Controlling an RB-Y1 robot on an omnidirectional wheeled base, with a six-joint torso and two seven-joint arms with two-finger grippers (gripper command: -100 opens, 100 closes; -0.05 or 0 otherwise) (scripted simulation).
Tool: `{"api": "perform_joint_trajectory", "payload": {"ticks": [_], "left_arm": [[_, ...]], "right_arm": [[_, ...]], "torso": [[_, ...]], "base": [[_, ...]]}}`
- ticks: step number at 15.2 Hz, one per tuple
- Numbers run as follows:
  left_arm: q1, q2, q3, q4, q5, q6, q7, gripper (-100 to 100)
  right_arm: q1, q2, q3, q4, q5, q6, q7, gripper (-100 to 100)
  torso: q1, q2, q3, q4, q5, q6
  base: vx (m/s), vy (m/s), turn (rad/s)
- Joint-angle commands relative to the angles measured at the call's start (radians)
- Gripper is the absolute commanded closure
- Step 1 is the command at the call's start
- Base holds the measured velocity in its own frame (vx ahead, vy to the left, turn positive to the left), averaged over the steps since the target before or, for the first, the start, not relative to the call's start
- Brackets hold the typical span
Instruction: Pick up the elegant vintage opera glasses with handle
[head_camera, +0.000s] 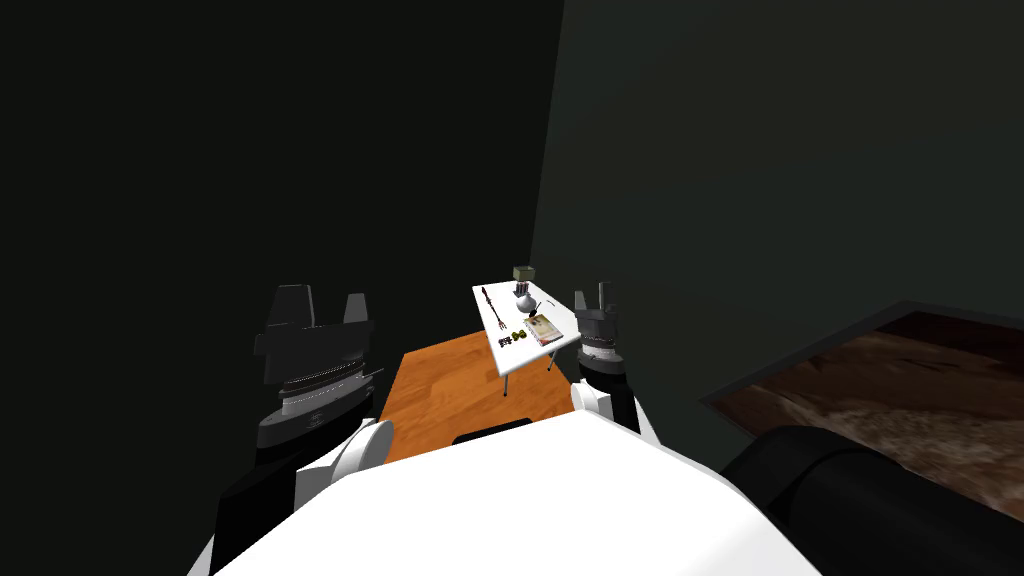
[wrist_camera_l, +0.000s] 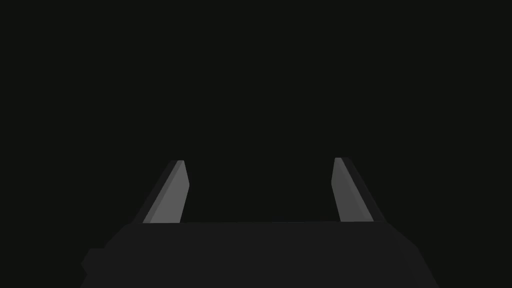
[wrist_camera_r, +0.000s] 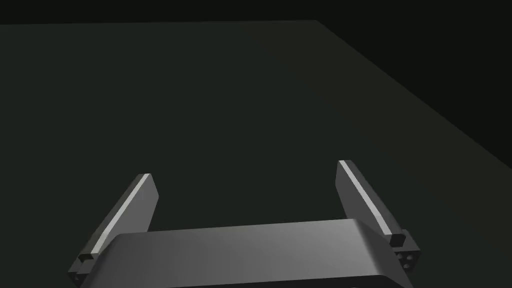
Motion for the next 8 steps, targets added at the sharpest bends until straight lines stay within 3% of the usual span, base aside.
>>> {"api": "perform_joint_trajectory", "payload": {"ticks": [1, 2, 8], "left_arm": [[0.000, 0.000, 0.000, 0.000, 0.000, 0.000, 0.000, 0], [0.000, 0.000, 0.000, 0.000, 0.000, 0.000, 0.000, 0], [0.000, 0.000, 0.000, 0.000, 0.000, 0.000, 0.000, 0]], "right_arm": [[-0.001, -0.050, 0.010, 0.002, 0.009, 0.006, 0.004, -100], [-0.001, -0.051, 0.010, 0.002, 0.009, 0.006, 0.004, -100], [-0.003, -0.174, 0.050, 0.011, 0.044, 0.029, 0.018, -100]], "torso": [[0.000, 0.000, 0.000, 0.000, 0.000, 0.000], [0.000, 0.000, 0.000, 0.000, 0.000, 0.000], [0.005, 0.001, 0.000, 0.000, 0.001, 0.000]], "base": [[-0.006, 0.016, 0.018], [-0.009, 0.030, 0.017], [-0.011, 0.066, 0.024]]}}
